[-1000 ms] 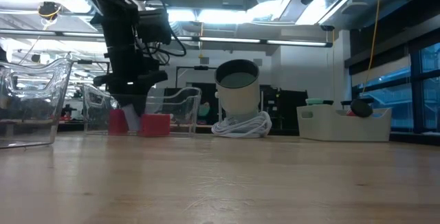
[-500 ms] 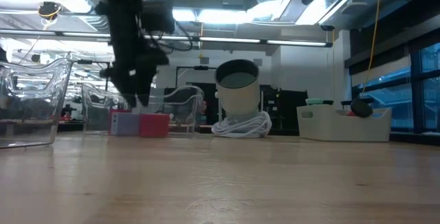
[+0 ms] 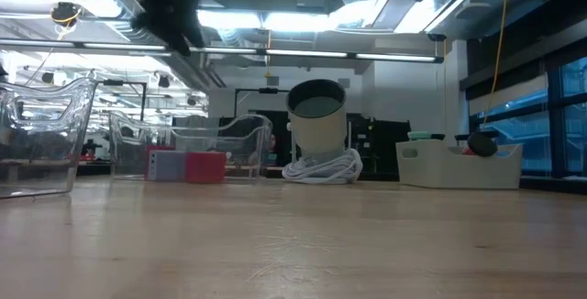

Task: Pick & Place Office items
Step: Return to Home Position

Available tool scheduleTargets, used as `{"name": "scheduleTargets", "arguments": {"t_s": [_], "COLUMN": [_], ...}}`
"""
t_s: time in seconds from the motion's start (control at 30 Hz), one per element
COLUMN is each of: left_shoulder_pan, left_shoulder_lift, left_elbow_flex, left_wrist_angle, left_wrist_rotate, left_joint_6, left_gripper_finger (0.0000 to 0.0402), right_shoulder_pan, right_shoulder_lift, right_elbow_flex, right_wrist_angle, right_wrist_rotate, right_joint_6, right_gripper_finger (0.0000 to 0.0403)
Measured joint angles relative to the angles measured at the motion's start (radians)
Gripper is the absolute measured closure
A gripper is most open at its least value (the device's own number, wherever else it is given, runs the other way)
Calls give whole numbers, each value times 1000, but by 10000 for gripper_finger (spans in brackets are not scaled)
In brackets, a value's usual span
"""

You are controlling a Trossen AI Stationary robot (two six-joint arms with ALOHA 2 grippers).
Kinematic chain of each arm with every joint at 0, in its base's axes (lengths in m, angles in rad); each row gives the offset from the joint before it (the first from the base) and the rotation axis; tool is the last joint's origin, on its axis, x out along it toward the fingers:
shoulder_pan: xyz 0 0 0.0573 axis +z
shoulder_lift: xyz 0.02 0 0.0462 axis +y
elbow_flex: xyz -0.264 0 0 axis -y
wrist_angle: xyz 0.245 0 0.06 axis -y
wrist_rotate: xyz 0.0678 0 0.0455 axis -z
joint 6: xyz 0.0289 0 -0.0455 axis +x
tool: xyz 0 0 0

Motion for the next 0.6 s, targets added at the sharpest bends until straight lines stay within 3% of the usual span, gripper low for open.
{"name": "scheduleTargets", "arguments": {"t_s": [0.3,0.6], "left_shoulder_pan": [-79,-173], "left_shoulder_lift": [-325,-614], "left_elbow_flex": [0,-105], "left_wrist_angle": [-81,-102], "left_wrist_rotate": [-145,-214], "left_joint_6": [-36,-141], "left_gripper_finger": [217,218], "right_shoulder_pan": [-5,-5], "right_shoulder_lift": [-155,-412], "right_elbow_flex": [-32,-296], "right_wrist_angle": [-53,46], "right_wrist_rotate": [68,118], "right_joint_6": [39,180], "right_gripper_finger": [45,45]}}
